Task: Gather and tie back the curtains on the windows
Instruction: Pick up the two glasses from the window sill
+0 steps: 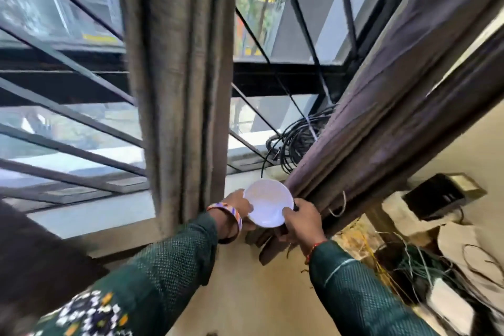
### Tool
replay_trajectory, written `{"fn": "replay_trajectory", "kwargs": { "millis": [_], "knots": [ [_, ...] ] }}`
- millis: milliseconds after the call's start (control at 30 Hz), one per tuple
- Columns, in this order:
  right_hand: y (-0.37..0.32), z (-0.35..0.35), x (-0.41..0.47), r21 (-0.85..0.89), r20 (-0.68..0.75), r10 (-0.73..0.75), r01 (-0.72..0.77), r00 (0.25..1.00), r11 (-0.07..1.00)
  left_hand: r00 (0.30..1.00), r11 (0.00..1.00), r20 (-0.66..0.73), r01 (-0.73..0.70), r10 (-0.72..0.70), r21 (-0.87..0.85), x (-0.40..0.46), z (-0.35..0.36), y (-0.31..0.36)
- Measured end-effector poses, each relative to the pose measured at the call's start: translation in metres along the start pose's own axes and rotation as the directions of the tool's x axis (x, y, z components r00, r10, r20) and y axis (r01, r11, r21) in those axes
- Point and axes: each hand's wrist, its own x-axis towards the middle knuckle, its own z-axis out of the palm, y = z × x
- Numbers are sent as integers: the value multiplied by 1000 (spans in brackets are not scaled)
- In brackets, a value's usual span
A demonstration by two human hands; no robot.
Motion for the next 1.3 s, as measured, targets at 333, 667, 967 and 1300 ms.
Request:
{"fn": "replay_trajectory", "kwargs": {
  "millis": [333, 667, 967, 1300],
  "knots": [
    [-35, 34, -194, 102, 355, -88, 55, 931, 993, 998, 969, -34, -64, 58, -239, -214, -104, -67],
    [-106, 215, -336, 86, 727, -196, 196, 658, 977, 911, 917, -411, -131, -39, -378, -384, -291, -170],
    [-154, 425, -453, 54, 915, -198, 379, 353, 924, 678, 751, -689, -309, -256, -584, -477, -462, -276],
    [-185, 667, -481, -149, 954, 112, 114, 277, 982, 553, 648, -672, -282, -493, -708, -441, -685, -372]
  ]
}}
